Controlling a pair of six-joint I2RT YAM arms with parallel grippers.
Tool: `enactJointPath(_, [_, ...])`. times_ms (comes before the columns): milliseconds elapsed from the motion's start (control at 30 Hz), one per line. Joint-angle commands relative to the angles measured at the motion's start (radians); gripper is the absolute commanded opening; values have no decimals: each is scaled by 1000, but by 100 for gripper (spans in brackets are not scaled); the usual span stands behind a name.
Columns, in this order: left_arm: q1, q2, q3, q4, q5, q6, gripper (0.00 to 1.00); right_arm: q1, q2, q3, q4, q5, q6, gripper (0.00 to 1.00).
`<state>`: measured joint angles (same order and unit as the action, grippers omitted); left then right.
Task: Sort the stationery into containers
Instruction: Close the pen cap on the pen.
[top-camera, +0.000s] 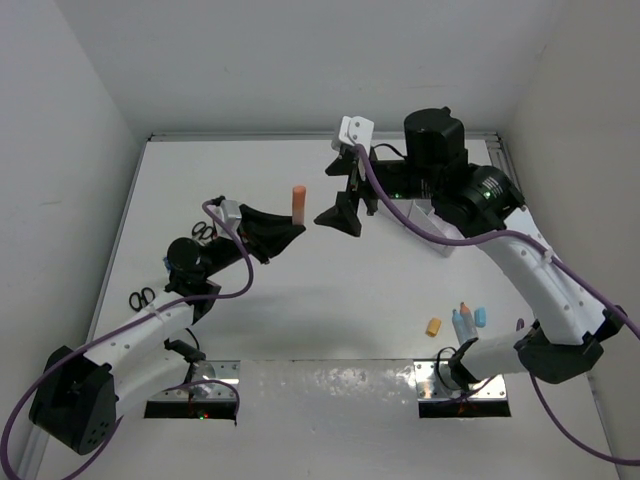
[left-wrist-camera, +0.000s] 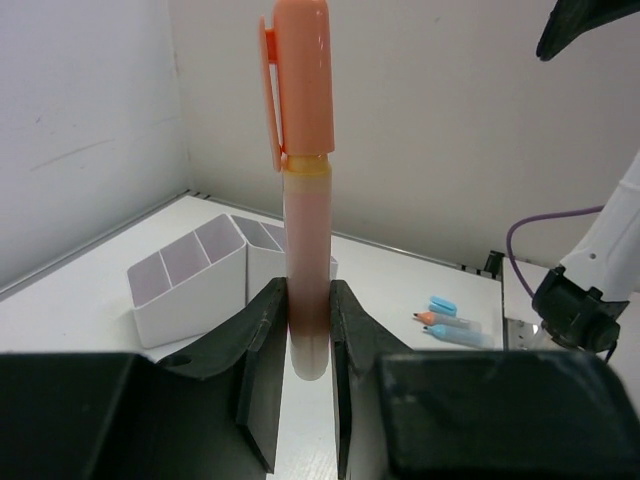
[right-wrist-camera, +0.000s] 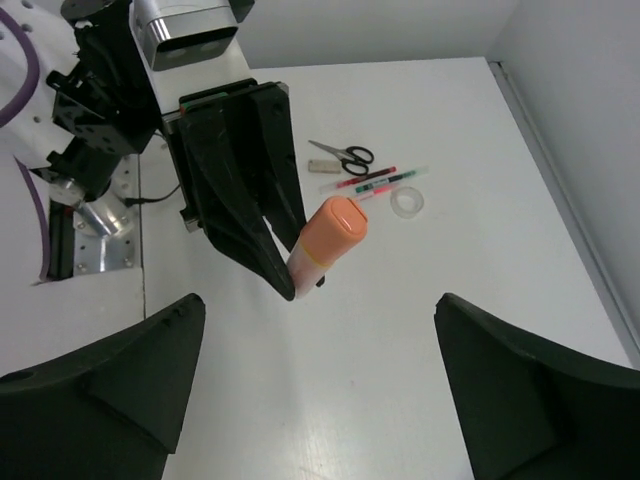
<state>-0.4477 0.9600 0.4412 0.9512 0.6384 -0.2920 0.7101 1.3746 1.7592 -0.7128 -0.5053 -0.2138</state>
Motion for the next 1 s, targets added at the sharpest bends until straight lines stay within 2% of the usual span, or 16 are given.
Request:
enactJointPath(0, [-3,-14,1,72,52,-27,0,-5,23,2,30,-82,-48,92])
enactJointPath(67, [-8,-15,4,61,53,-22,0,-4,53,29,33,-107,-45,79])
enactJointPath(100, [-8,-18,4,58,55,-24,0,-6,63,40,30,-116,-42,66])
enactJointPath(167, [-9,-23,1,47,55,-22,0,-6,84,63,30,-157,-30,59])
enactJointPath(333, [-22,-21,2,40,61,-4,0,-9,93,46,97,-183,-3,65])
enactJointPath(533, [-29,-17,10,24,67,1,0,-11,109,26,128,-210,16,63])
enactJointPath(700, [-40,-10,14,29,76,2,0,-14,115,0,162,-228,42,53])
enactJointPath(833, [-42,-6,19,34,81,8,0,-27,116,-38,193,-229,57,53])
enactJointPath(967, [-45,-4,17,35,86,8,0,-41,116,-60,223,-243,80,49])
